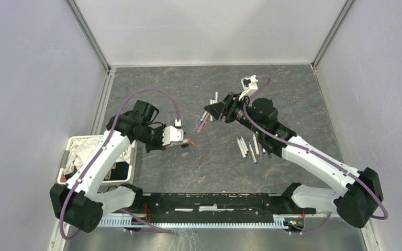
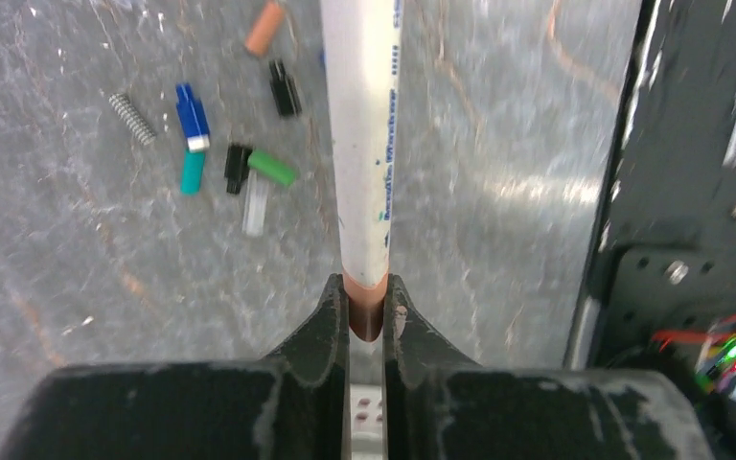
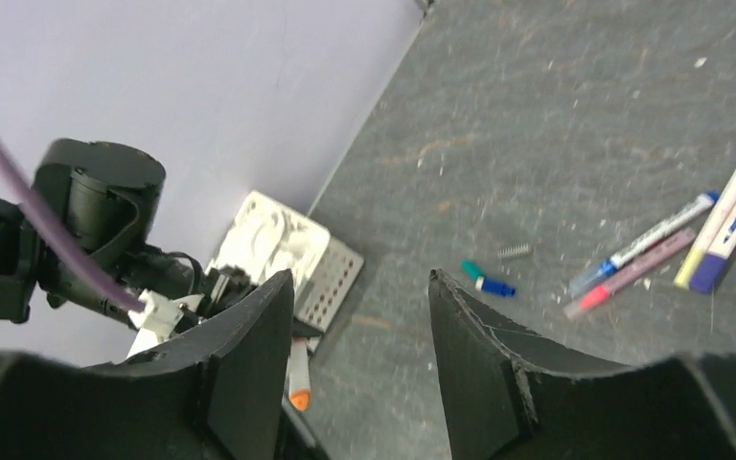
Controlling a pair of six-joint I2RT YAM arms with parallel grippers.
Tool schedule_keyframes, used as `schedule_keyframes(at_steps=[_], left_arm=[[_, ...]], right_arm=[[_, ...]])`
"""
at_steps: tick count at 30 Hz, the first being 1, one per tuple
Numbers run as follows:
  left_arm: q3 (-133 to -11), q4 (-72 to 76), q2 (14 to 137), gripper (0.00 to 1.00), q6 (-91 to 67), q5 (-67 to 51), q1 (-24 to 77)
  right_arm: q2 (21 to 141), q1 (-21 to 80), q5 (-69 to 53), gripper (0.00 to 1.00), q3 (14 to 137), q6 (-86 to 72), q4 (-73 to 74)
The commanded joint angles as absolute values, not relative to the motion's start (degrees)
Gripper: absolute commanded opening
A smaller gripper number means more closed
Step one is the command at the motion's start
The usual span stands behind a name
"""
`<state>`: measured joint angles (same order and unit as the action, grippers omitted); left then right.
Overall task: Open the pen caps
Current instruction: Pick up the pen from the center of the board.
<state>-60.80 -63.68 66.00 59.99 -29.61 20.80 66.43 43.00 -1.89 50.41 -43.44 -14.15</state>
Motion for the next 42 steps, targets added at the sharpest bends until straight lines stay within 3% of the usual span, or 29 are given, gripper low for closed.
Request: schedule_keyframes(at_steps=[1, 6, 13, 29, 36, 39, 42], left_arm=[[-59.2, -69.2, 59.2, 0.02, 82.9, -17.6, 22.5], [-58.9, -66.6, 54.6, 0.02, 90.1, -15.1, 26.0], [-58.8, -65.2, 54.0, 0.02, 93.5, -12.5, 29.3], [-60.3, -64.9, 55.4, 0.02, 91.8, -11.4, 31.9], [-60.6, -64.8, 55.3, 0.02, 91.5, -11.1, 31.9], [-60.8, -64.8, 55.3, 0.02, 91.3, -11.1, 31.9], [-61.5, -64.8, 55.6, 0.03, 90.0, -11.4, 32.0]], right_arm=[[70.2, 41.3, -18.6, 0.59, 56.3, -42.5, -2.9], [78.7, 42.4, -30.5, 0.59, 58.4, -45.7, -3.4], [87.4, 48.3, -37.3, 0.60, 64.4, -47.4, -5.5], [98.5, 55.0, -42.2, 0.60, 69.9, -51.7, -11.6], [99.6, 55.2, -43.8, 0.45, 69.6, -51.0, -11.2], [99.7, 55.3, -44.6, 0.29, 69.7, -50.5, -11.1], [99.3, 55.2, -45.2, 0.06, 69.9, -49.1, -10.1]])
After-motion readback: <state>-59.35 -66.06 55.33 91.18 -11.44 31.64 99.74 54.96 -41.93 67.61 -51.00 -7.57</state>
